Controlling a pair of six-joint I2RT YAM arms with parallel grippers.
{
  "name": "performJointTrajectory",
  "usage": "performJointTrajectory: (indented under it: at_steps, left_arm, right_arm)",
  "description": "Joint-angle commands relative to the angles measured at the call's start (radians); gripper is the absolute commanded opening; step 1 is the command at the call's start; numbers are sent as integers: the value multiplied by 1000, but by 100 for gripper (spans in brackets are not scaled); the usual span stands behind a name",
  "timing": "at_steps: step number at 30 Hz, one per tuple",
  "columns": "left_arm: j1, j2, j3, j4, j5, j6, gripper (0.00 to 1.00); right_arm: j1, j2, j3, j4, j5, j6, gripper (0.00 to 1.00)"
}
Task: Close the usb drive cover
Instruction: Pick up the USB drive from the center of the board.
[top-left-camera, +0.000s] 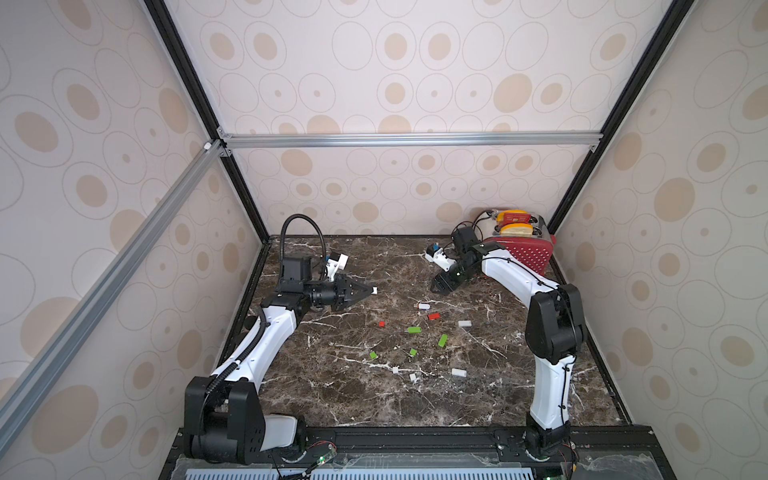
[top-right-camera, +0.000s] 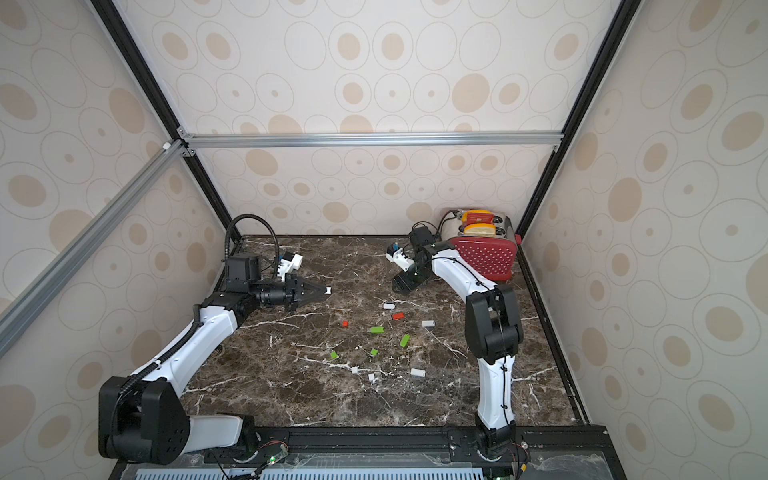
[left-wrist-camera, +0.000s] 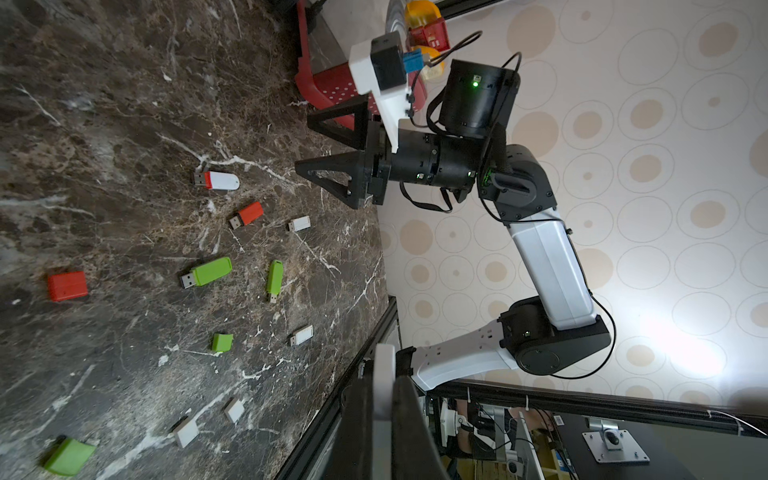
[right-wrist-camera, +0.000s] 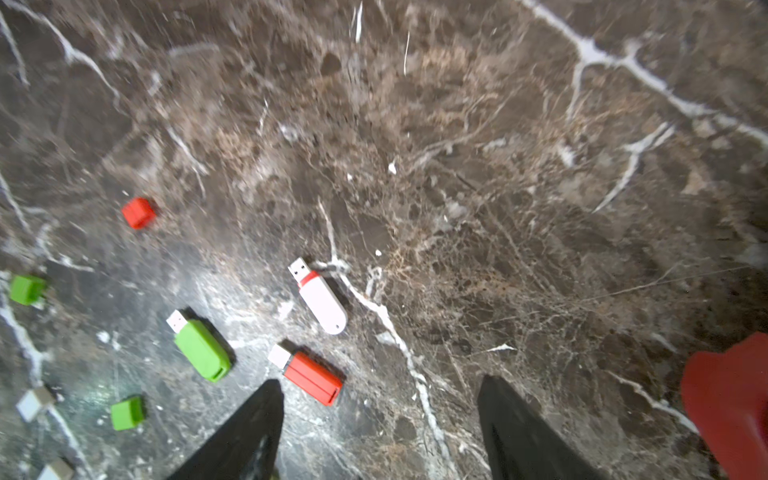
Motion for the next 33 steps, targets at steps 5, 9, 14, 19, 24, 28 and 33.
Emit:
performJointTrajectory:
  at_steps: [5,9,14,19,24,28,33]
  left_arm:
    - [8,50,2,15,19,-10,0]
    - [8,57,-11,15,14,-6,0]
    - [8,55,-25,18,13,2,0]
    - [8,62,-23,18,17,4,0]
    - [8,66,-23,17,14,6,0]
    - [8,66,-25,17,16,6,0]
    - [8,67,-25,15,19,8,0]
  right_arm:
    - [51,110,56,-73,49,-119,78]
    - [85,166,105,-93,76,-127,75]
    - [103,209,133,-104,94,-140,67]
    - [118,230,125,-102,88,-149,63]
    - [138,230,84,-88,78,-176,53]
    - [138,218,49,-70,85,-177,45]
    - [139,189,-6,-39,129,-194,37]
